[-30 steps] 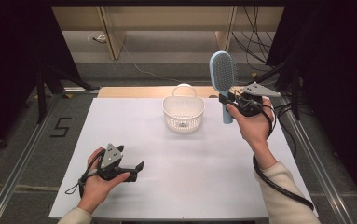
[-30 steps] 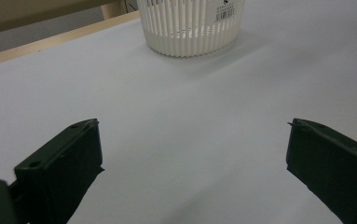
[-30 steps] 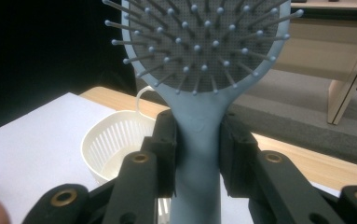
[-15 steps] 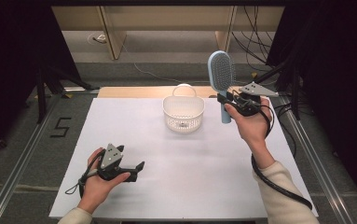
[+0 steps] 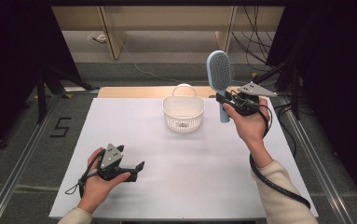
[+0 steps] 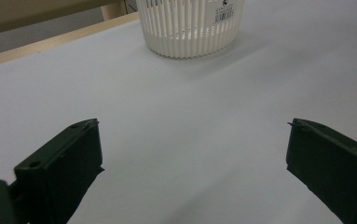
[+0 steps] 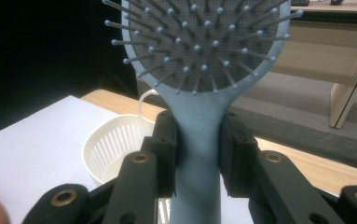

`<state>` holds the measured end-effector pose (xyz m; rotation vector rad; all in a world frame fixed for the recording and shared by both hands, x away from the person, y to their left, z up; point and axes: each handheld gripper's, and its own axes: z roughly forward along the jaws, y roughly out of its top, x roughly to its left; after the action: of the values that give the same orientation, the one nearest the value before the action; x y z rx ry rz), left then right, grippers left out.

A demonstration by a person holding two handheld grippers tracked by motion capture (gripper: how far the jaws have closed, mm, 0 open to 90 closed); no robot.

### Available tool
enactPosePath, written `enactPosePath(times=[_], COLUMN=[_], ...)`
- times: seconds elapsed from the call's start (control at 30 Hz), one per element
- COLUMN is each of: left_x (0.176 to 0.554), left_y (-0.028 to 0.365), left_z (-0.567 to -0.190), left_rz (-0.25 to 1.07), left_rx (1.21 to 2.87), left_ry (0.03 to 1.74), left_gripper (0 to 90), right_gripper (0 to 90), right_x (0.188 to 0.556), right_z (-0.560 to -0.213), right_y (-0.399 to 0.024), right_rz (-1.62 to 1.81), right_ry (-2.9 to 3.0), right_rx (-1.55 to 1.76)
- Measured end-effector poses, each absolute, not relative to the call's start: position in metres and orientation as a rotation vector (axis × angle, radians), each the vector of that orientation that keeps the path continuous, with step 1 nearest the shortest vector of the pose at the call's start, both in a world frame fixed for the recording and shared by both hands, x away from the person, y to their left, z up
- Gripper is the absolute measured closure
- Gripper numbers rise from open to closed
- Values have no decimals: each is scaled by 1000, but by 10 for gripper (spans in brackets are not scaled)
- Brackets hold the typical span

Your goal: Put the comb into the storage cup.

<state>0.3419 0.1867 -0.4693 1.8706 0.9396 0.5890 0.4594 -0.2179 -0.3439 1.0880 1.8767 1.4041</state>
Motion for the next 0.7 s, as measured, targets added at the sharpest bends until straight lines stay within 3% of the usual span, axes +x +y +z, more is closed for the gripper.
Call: enactPosePath(times=[0.7], left_x=[341], left_y=[187], left_z=[-469], left_rz=[590], left_rx=[1867], left_ry=[941], left_gripper=[29], right_gripper=[709], right_x=[463], right_z=[-346], right_y=[-214], right_rz=[1419], right_ry=[1862], right_rx=[1074])
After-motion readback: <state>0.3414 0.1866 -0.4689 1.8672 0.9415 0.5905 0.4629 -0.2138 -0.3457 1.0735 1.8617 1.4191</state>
